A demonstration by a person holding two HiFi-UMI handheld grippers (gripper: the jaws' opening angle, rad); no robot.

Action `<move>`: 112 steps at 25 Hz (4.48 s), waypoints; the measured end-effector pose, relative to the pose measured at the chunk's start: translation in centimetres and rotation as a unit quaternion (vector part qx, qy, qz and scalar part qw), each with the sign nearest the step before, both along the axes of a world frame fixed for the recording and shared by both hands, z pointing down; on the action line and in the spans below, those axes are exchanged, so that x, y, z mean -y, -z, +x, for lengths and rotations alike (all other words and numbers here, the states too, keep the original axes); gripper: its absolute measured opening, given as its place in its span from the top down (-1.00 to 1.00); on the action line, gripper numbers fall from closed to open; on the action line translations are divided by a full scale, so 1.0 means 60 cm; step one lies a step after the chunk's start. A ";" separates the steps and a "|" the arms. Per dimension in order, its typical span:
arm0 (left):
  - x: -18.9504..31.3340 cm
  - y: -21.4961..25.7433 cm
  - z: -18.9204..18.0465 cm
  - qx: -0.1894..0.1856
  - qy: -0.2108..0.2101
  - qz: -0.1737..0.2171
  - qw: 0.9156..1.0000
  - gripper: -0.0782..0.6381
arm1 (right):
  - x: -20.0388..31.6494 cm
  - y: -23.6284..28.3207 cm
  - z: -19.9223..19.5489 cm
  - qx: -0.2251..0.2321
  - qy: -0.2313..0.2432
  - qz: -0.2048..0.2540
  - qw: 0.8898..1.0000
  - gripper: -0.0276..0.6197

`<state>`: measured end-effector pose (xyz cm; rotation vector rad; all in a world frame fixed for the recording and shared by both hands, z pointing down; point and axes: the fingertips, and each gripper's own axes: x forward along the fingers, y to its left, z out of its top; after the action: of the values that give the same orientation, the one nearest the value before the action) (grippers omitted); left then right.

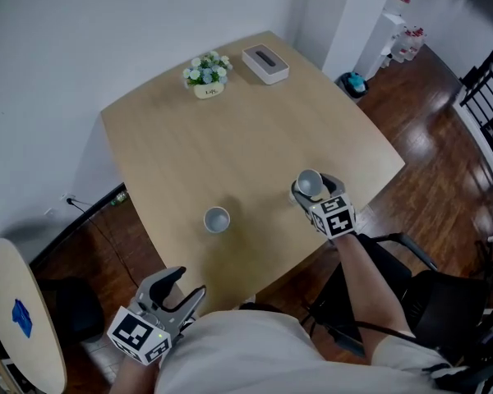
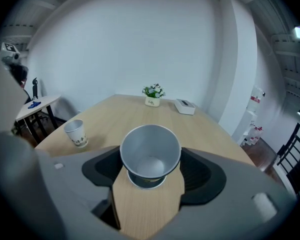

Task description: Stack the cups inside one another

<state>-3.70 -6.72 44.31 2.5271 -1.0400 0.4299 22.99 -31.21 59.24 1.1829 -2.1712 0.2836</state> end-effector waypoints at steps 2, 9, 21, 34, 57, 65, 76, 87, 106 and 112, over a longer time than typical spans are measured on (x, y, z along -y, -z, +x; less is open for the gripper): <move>-0.001 0.000 -0.004 0.000 0.005 0.000 1.000 0.16 | 0.002 -0.017 0.002 0.002 -0.003 -0.006 1.000 -0.21; -0.005 0.005 -0.024 0.002 0.014 0.005 1.000 0.16 | -0.006 -0.028 -0.003 0.010 -0.022 -0.013 1.000 -0.24; -0.046 0.012 -0.075 0.014 0.005 0.021 1.000 0.16 | -0.159 -0.006 -0.235 0.034 0.107 -0.021 0.993 -0.27; -0.147 0.022 -0.212 0.016 0.066 0.013 0.998 0.10 | -0.166 -0.094 -0.442 -0.002 0.144 -0.054 0.988 -0.37; -0.070 0.009 -0.108 -0.022 -0.008 0.014 1.000 0.10 | -0.110 0.046 -0.256 0.008 0.073 -0.001 0.997 -0.25; -0.035 0.012 -0.051 -0.027 -0.028 0.014 0.999 0.10 | -0.047 0.085 -0.093 0.004 -0.007 0.020 1.000 -0.25; -0.014 0.000 -0.025 -0.018 -0.010 0.003 1.000 0.10 | 0.009 0.034 -0.005 -0.001 -0.041 0.002 0.999 -0.25; -0.023 0.001 -0.031 -0.011 0.002 -0.001 1.000 0.10 | 0.009 0.000 -0.006 0.008 -0.046 -0.019 0.999 -0.29; -0.236 0.018 -0.218 -0.039 -0.053 0.035 0.997 0.10 | -0.399 0.087 -0.259 0.042 -0.014 -0.010 0.999 -0.30; -0.338 -0.004 -0.289 -0.054 -0.092 0.024 0.994 0.10 | -0.611 0.134 -0.355 0.066 -0.028 -0.002 0.997 -0.30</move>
<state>-21.04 13.55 44.55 2.6678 -0.7901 0.3160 1.71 5.43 51.19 1.2562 -2.2504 0.4013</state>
